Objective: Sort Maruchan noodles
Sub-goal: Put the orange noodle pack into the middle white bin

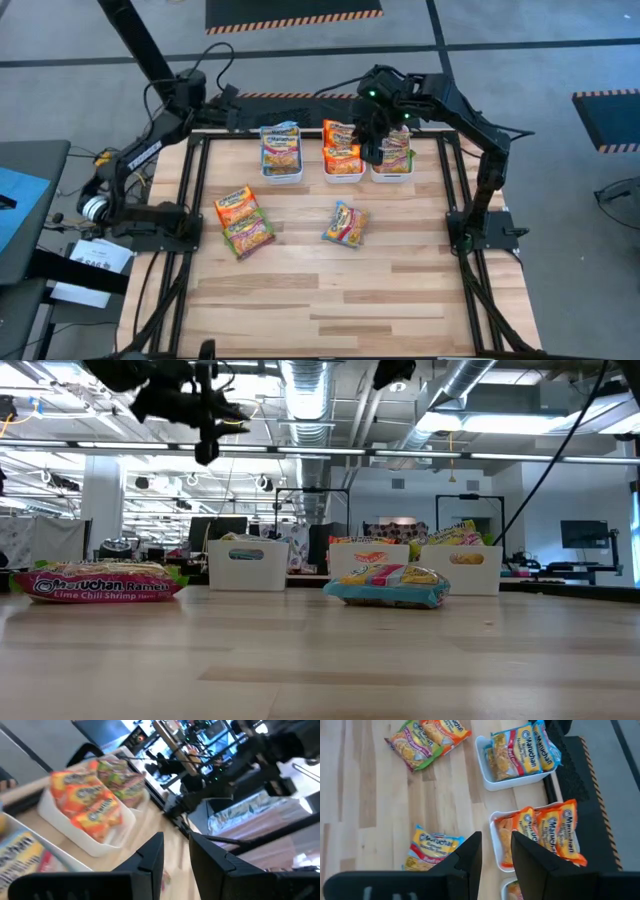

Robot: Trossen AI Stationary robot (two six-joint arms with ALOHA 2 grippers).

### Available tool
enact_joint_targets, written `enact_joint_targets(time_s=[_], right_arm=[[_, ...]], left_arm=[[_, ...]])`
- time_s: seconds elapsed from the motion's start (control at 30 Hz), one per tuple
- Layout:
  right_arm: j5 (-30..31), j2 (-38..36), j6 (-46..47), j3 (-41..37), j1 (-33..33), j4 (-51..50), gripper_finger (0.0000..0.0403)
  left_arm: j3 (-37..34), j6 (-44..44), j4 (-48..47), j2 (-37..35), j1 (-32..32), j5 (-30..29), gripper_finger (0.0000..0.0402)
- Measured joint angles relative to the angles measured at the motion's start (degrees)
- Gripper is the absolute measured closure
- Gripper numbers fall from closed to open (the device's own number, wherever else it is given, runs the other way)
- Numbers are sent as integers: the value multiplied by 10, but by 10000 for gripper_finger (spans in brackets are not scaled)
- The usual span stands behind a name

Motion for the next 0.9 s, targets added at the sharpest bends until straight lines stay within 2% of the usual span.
enact_joint_targets(time_s=[0.13,0.3,0.47,0.6,0.7,0.8,0.9], right_arm=[[0,0,8,0,19,6,274],[0,0,60,0,47,23,274],[1,0,103,0,74,22,274],[1,0,123,0,99,22,274],[1,0,152,0,116,22,274],[1,0,176,0,131,22,274],[1,0,203,0,145,22,274]], left_arm=[[0,9,-67,-36,-27,-1,325],[0,44,-130,-59,-64,0,324],[0,67,-137,-60,-102,18,318],[0,83,-133,-60,-123,17,294],[0,103,-132,-60,-126,-27,269],[0,111,-142,-60,-120,-130,248],[0,138,-204,-59,-101,-181,236]])
